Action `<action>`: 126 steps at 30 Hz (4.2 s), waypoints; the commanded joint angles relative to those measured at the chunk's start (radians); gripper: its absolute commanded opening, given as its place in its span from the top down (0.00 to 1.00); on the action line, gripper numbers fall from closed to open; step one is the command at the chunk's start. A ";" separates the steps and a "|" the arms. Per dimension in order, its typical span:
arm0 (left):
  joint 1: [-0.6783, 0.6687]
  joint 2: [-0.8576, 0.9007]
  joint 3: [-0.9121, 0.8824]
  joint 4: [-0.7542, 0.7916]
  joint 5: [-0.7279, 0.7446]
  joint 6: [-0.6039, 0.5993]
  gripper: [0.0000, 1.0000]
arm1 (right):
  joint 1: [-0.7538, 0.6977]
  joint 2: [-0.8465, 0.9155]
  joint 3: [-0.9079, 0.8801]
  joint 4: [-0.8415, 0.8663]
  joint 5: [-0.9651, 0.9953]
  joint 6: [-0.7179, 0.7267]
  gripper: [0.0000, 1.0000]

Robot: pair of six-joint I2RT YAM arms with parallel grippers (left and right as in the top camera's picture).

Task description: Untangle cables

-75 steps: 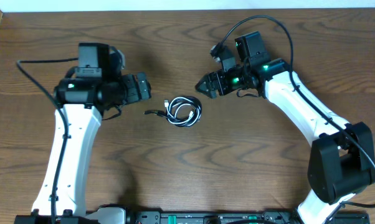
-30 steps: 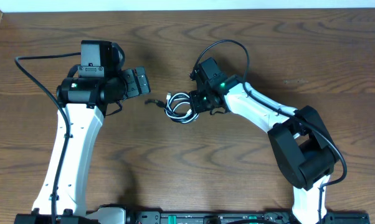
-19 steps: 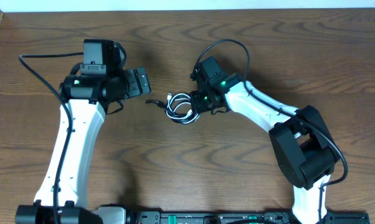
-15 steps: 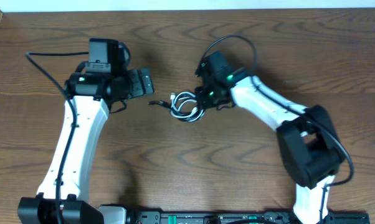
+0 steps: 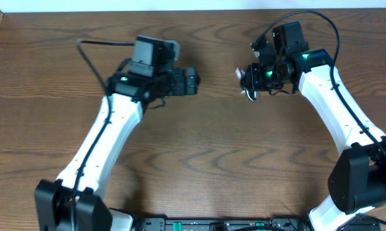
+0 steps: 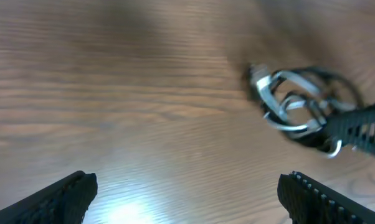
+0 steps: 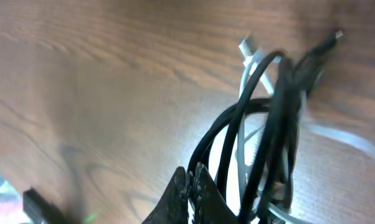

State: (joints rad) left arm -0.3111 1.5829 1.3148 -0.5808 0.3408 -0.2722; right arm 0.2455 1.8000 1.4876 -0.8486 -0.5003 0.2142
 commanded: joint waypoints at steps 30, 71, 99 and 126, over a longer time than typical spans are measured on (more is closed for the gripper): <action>-0.170 0.238 0.000 0.193 0.052 -0.089 0.07 | -0.124 0.033 -0.010 -0.031 0.234 0.090 0.85; -0.249 0.287 0.000 0.388 -0.088 -0.088 0.37 | -0.102 0.033 -0.010 -0.064 0.322 0.064 0.87; -0.409 0.415 0.154 0.175 -0.230 0.475 0.32 | -0.251 0.033 -0.011 -0.112 0.304 0.031 0.81; -0.422 0.589 0.220 0.245 -0.256 0.416 0.50 | -0.251 0.033 -0.011 -0.121 0.311 0.031 0.80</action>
State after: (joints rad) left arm -0.7303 2.1403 1.5097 -0.3325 0.0978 0.1524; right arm -0.0017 1.8263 1.4818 -0.9680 -0.2008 0.2584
